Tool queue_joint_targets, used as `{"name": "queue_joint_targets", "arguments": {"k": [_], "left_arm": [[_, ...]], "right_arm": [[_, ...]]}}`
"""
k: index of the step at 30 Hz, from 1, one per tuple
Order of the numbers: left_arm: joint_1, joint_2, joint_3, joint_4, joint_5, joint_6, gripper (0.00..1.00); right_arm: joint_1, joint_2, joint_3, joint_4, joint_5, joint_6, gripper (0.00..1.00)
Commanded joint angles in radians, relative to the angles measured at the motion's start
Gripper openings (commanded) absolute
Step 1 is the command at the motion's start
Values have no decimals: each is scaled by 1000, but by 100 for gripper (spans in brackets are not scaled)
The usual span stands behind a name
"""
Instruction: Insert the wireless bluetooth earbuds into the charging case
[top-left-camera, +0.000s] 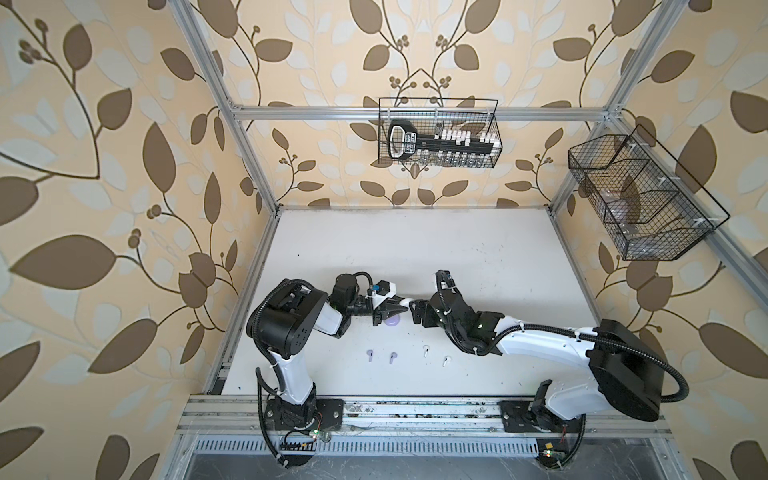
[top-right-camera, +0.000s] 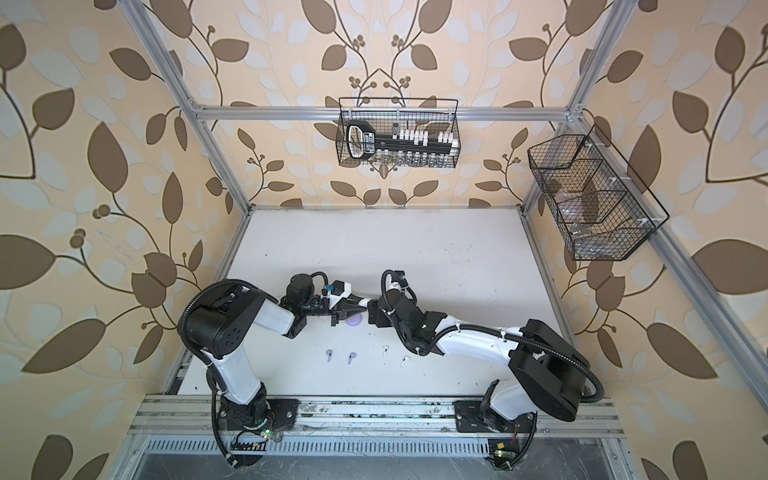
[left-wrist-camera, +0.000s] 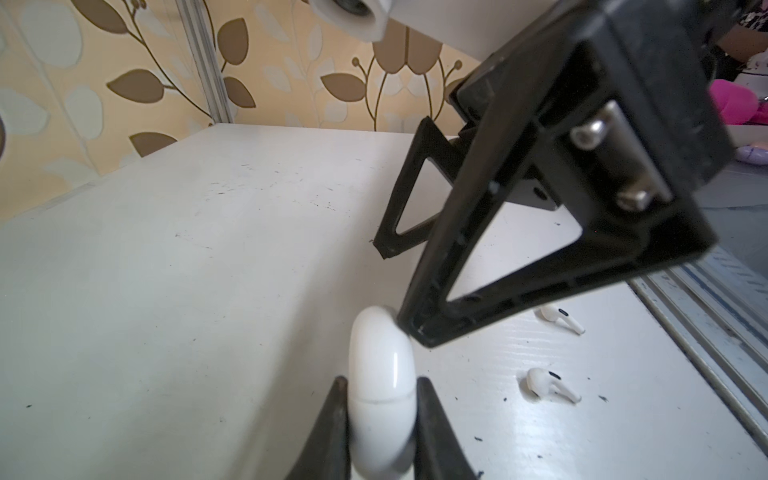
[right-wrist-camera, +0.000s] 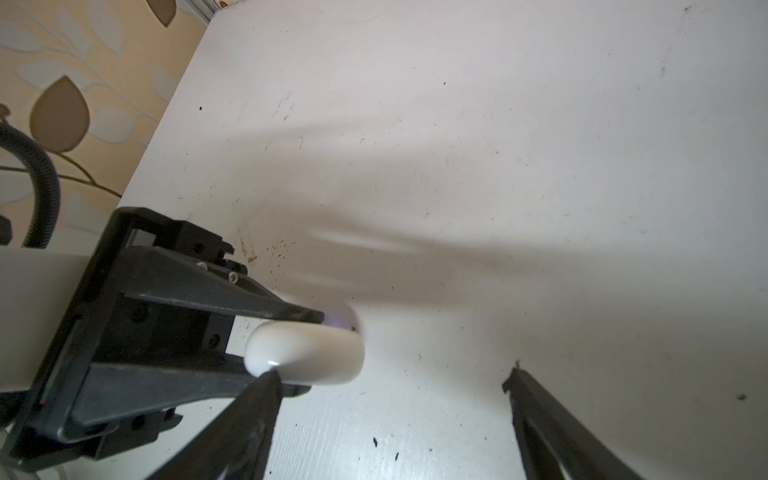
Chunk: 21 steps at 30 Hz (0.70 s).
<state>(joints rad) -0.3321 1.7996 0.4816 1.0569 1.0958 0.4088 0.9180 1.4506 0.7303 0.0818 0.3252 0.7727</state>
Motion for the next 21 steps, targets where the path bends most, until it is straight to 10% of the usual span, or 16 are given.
{"name": "queue_joint_targets", "arguments": {"k": [1, 21], "left_arm": [[10, -39, 36, -61, 84, 58, 0], [8, -45, 54, -126, 101, 95, 0]], "right_arm": [[8, 2, 2, -13, -8, 23, 86], [29, 8, -79, 51, -3, 58, 86]]}}
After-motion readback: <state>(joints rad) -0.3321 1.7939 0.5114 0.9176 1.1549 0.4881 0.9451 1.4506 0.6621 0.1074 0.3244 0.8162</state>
